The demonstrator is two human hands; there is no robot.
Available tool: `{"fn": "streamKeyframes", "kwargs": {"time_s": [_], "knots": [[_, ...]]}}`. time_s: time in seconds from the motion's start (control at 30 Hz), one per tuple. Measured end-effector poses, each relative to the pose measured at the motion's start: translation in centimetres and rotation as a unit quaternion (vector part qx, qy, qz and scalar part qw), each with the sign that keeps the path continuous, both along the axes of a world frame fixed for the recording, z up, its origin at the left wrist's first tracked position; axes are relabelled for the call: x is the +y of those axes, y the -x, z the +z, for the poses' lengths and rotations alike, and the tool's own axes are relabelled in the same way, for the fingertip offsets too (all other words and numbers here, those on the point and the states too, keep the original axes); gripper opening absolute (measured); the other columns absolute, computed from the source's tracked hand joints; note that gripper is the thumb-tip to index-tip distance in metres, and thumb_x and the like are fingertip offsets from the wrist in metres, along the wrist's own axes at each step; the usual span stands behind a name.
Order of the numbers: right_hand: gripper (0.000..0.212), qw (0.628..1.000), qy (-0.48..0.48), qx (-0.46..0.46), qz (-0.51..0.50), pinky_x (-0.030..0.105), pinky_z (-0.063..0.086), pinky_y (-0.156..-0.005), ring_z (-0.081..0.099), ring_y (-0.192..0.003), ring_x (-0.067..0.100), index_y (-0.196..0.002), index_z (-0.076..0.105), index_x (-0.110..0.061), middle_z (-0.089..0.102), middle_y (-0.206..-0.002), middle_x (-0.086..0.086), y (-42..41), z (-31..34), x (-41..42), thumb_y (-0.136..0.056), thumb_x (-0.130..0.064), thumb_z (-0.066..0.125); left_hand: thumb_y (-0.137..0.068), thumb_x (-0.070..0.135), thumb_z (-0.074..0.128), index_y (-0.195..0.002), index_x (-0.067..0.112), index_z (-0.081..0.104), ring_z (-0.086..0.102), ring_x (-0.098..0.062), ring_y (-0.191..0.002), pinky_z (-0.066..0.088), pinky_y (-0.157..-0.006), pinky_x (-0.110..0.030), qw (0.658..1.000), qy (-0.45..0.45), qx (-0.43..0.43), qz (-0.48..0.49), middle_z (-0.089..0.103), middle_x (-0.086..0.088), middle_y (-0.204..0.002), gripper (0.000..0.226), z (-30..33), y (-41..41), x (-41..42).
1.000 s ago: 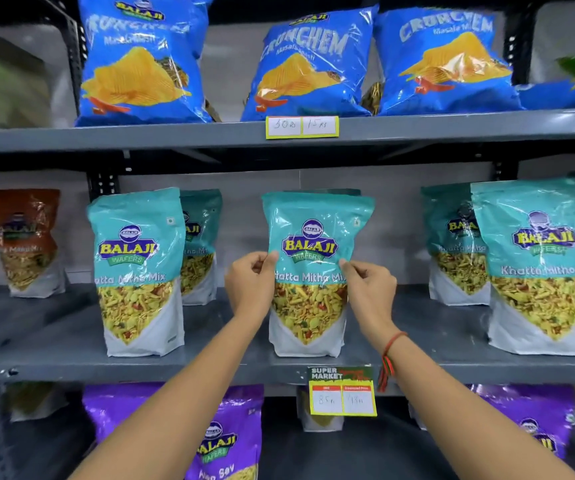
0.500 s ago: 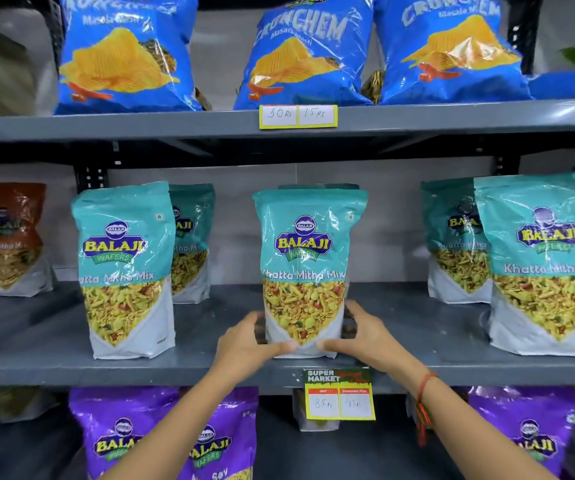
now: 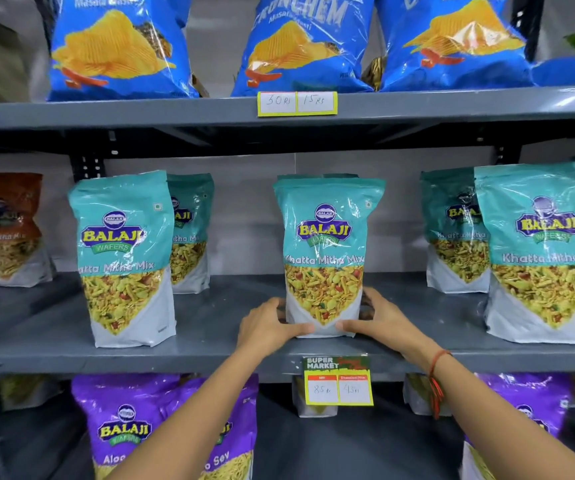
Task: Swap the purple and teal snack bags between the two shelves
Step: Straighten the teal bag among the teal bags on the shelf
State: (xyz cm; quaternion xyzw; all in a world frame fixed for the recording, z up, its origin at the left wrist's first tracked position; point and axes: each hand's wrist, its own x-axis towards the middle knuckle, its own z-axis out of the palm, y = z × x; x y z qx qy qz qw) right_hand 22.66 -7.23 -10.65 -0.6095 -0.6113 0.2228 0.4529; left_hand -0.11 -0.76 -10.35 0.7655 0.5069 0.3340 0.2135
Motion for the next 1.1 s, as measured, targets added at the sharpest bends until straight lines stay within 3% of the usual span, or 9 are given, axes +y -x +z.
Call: {"fn": "streamKeyframes", "kwargs": {"time_s": [0.17,0.3,0.43,0.6,0.67,0.73,0.8,0.9,1.1], "knots": [[0.11,0.976,-0.155,0.071,-0.134,0.044,0.038,-0.114,0.042,-0.137,0.02,-0.149,0.027,-0.021,0.041,-0.15,0.003,3.8,0.0,-2.0,-0.061,-0.048,0.087,-0.057,0.063,0.078,-0.122,0.025,0.06,0.067,-0.014,-0.104,0.054,-0.092,-0.038,0.997,-0.041,-0.054,0.023,0.071,0.004,-0.117,0.077,-0.6,2.2,-1.9],[0.075,0.932,-0.309,0.067,-0.178,0.043,0.044,-0.105,0.049,-0.123,0.02,-0.137,0.044,-0.022,0.049,-0.126,-0.006,9.8,-0.2,-5.0,-0.073,-0.035,0.081,-0.076,0.05,0.071,-0.109,0.028,0.068,0.07,-0.006,-0.091,0.055,-0.087,-0.031,0.976,-0.126,-0.159,0.074,0.076,0.007,-0.101,0.04,-1.7,5.3,-4.6],[0.054,0.922,-0.367,0.026,-0.117,0.015,0.038,-0.096,0.052,-0.11,0.01,-0.127,0.056,-0.015,0.056,-0.118,-0.005,16.0,-4.1,-6.9,-0.079,-0.022,0.079,-0.085,0.04,0.066,-0.099,0.027,0.071,0.069,-0.005,-0.079,0.054,-0.073,-0.025,0.943,-0.16,-0.245,0.161,0.075,0.01,-0.086,0.019,-5.7,9.1,-6.5],[0.033,0.976,-0.216,0.008,0.013,0.018,0.048,-0.081,0.061,-0.089,0.004,-0.115,0.064,-0.023,0.065,-0.102,-0.01,19.3,-14.5,-5.2,-0.083,-0.025,0.074,-0.085,0.029,0.07,-0.096,0.017,0.071,0.068,-0.011,-0.076,0.053,-0.07,-0.018,0.939,-0.056,-0.262,0.216,0.073,0.001,-0.081,0.017,-15.8,13.7,-6.3],[0.033,0.996,-0.067,0.043,0.029,0.023,0.052,-0.075,0.065,-0.078,0.006,-0.11,0.064,-0.03,0.066,-0.096,-0.006,18.9,-19.2,-3.2,-0.08,-0.026,0.076,-0.079,0.026,0.074,-0.089,0.02,0.07,0.069,-0.018,-0.076,0.058,-0.079,-0.034,0.945,0.032,-0.242,0.217,0.071,0.001,-0.076,0.013,-21.0,15.5,-5.1],[0.05,0.991,0.112,0.055,0.049,0.028,0.054,-0.079,0.065,-0.078,0.009,-0.12,0.058,-0.031,0.065,-0.106,0.0,18.3,-23.5,-1.3,-0.076,-0.024,0.08,-0.067,0.032,0.077,-0.086,0.023,0.069,0.07,-0.027,-0.081,0.055,-0.086,-0.049,0.941,0.119,-0.23,0.217,0.072,-0.007,-0.079,0.023,-26.1,17.1,-3.6],[0.083,0.973,0.221,0.037,0.062,0.036,0.051,-0.098,0.064,-0.107,0.019,-0.145,0.04,-0.018,0.057,-0.134,0.01,18.1,-27.1,0.2,-0.073,-0.026,0.082,-0.066,0.027,0.083,-0.104,0.014,0.068,0.068,-0.03,-0.096,0.052,-0.092,-0.048,0.93,0.203,-0.213,0.219,0.072,-0.017,-0.098,0.043,-28.8,17.7,-3.1],[0.098,0.964,0.251,0.041,0.078,0.037,0.043,-0.107,0.047,-0.137,0.024,-0.153,0.024,-0.012,0.047,-0.144,0.005,18.5,-29.7,2.1,-0.074,-0.026,0.081,-0.073,0.012,0.081,-0.121,0.014,0.055,0.061,-0.022,-0.101,0.049,-0.091,-0.04,0.929,0.26,-0.214,0.151,0.067,-0.006,-0.11,0.055,-30.4,17.2,-2.7],[0.052,0.968,0.219,0.098,0.071,0.03,0.052,-0.09,0.065,-0.109,0.018,-0.122,0.056,-0.015,0.068,-0.116,0.0,19.3,-31.2,4.2,-0.075,-0.017,0.078,-0.066,0.021,0.087,-0.115,0.025,0.054,0.068,-0.018,-0.09,0.054,-0.083,-0.035,0.945,0.23,-0.18,0.148,0.071,-0.003,-0.102,0.059,-32.4,16.4,-1.1]]}}
